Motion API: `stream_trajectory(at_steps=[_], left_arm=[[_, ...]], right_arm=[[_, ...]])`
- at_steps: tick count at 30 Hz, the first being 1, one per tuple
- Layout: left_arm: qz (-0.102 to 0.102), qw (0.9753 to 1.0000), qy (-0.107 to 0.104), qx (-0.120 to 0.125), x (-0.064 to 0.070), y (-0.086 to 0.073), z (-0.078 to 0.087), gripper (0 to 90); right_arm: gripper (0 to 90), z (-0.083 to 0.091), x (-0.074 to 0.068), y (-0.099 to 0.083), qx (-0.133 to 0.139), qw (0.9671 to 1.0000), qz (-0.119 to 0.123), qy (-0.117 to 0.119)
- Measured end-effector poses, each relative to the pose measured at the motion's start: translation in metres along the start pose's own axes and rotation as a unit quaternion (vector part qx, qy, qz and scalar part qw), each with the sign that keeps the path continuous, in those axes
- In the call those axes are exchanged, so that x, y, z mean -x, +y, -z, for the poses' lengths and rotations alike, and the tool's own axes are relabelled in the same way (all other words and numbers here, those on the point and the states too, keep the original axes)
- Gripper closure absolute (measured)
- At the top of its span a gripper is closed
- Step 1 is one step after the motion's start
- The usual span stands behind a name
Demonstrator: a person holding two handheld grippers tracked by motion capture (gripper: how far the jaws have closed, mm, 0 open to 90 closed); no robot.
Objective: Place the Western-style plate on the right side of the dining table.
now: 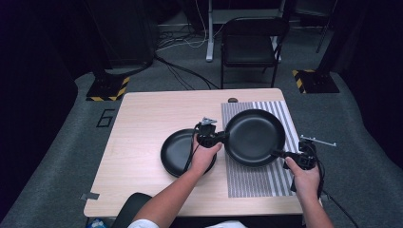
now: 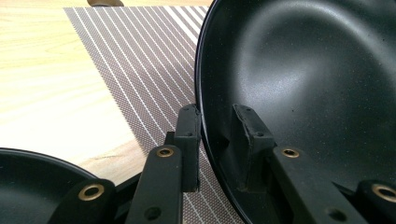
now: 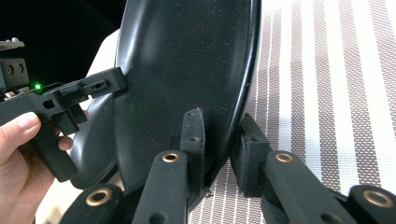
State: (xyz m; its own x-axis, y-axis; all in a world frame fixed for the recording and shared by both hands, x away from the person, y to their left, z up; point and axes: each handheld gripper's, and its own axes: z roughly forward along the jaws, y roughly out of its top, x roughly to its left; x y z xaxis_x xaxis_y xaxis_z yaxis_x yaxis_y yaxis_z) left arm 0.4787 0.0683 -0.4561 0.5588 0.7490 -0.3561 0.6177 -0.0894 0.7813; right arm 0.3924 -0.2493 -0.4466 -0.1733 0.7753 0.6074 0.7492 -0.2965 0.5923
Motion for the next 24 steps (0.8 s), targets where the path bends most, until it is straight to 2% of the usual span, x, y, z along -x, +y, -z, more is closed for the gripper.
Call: stream_trajectory(at_steps=[10, 14, 20, 24], left_arm=[[0.006, 1.0000, 0.001, -0.006, 0.002, -0.003, -0.010, 72.9], [0.000, 1.0000, 0.000, -0.010, 0.001, -0.004, -0.013, 72.7], [0.003, 0.9999, 0.000, -0.015, 0.001, -0.005, -0.018, 72.8], [0.007, 0.9997, -0.004, -0.023, 0.000, -0.007, -0.024, 72.9]], right_arm=[[76.2, -0.001, 0.007, 0.000, 0.001, 1.0000, -0.004, -0.005], [76.3, -0.001, 0.010, 0.000, 0.001, 1.0000, -0.006, -0.007], [76.5, -0.003, 0.014, -0.002, 0.004, 0.9999, -0.001, -0.011], [76.7, -0.004, 0.018, -0.003, 0.002, 0.9999, -0.011, -0.011]])
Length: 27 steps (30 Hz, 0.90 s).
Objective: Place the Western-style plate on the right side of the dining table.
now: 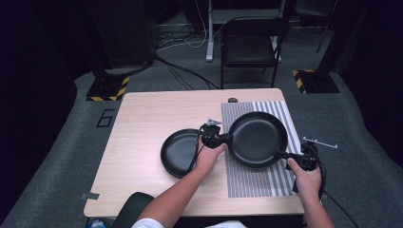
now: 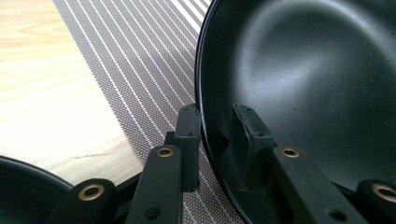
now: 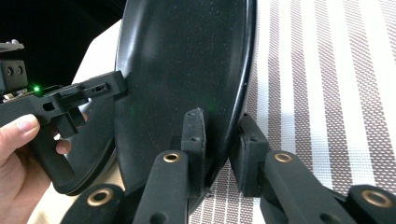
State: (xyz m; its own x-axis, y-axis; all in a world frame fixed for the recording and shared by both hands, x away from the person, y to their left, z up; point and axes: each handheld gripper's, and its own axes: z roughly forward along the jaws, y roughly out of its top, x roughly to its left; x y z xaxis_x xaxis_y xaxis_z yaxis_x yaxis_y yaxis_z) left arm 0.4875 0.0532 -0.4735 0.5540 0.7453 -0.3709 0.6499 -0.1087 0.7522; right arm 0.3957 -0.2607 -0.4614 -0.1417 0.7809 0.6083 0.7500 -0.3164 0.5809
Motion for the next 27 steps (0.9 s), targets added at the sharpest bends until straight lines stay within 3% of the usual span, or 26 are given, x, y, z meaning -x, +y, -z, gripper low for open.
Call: stream_trajectory(at_steps=[18, 27], left_arm=[[0.017, 0.9997, -0.004, -0.018, -0.001, -0.005, -0.023, 73.0], [0.021, 0.9995, 0.007, -0.022, -0.004, -0.005, -0.028, 73.0]], right_arm=[[77.6, -0.002, 0.014, 0.002, 0.008, 0.9998, -0.004, -0.016], [77.8, -0.009, 0.018, 0.004, 0.000, 0.9998, -0.007, -0.020]])
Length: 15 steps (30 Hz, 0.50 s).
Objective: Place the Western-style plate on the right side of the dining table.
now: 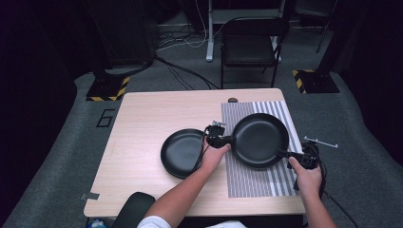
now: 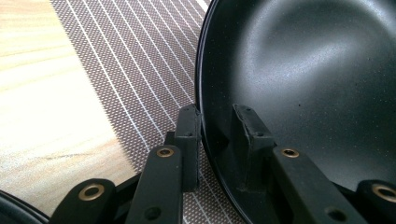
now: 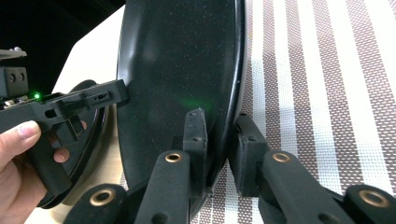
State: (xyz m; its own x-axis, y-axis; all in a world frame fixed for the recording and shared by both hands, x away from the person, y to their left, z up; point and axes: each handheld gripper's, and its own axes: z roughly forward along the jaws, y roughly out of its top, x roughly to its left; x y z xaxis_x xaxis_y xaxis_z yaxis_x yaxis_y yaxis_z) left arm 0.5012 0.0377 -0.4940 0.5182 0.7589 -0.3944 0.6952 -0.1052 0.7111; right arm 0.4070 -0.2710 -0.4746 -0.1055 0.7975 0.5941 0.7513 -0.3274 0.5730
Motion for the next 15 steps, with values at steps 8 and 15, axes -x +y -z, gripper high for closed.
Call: stream_trajectory(at_steps=[8, 15], left_arm=[[0.004, 0.9999, 0.007, -0.009, -0.0017, 0.0006, -0.0047, 72.9], [0.003, 0.9998, 0.016, -0.015, -0.0002, 0.0017, -0.0082, 72.7]], right_arm=[[77.8, -0.0048, 0.0033, 0.0018, -0.003, 1.0000, -0.003, 0.001], [78.4, -0.0073, 0.0076, 0.0037, -0.006, 0.9999, -0.016, 0.003]])
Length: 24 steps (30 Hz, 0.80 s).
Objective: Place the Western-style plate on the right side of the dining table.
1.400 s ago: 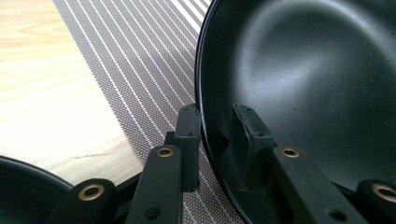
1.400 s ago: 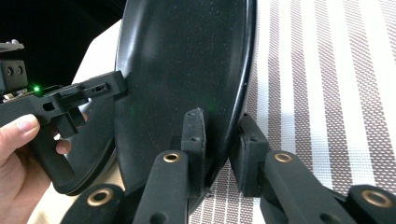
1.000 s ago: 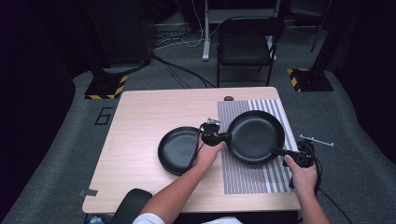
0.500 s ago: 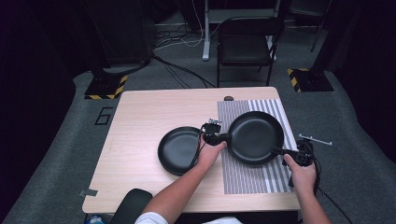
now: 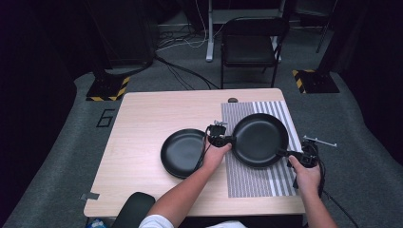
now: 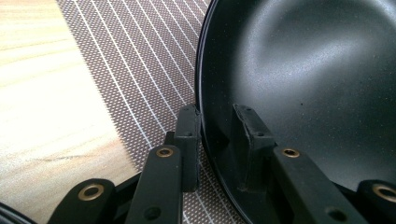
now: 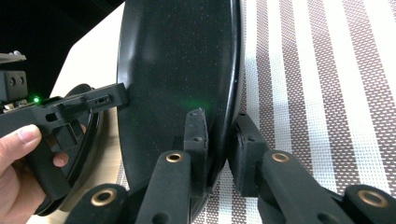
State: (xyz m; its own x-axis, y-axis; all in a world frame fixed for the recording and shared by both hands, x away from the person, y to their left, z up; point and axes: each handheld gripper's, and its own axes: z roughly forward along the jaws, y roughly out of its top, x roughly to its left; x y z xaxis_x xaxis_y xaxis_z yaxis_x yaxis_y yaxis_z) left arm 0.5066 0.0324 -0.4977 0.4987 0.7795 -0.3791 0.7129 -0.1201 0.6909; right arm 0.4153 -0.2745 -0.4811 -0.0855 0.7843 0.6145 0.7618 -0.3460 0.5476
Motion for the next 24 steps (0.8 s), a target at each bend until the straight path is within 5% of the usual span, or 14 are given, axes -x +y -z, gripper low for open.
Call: stream_trajectory(at_steps=[24], left_arm=[[-0.005, 0.9994, 0.012, -0.031, 0.000, -0.002, -0.007, 72.5]], right_arm=[[79.1, -0.008, 0.013, 0.002, -0.016, 0.9997, -0.019, 0.002]])
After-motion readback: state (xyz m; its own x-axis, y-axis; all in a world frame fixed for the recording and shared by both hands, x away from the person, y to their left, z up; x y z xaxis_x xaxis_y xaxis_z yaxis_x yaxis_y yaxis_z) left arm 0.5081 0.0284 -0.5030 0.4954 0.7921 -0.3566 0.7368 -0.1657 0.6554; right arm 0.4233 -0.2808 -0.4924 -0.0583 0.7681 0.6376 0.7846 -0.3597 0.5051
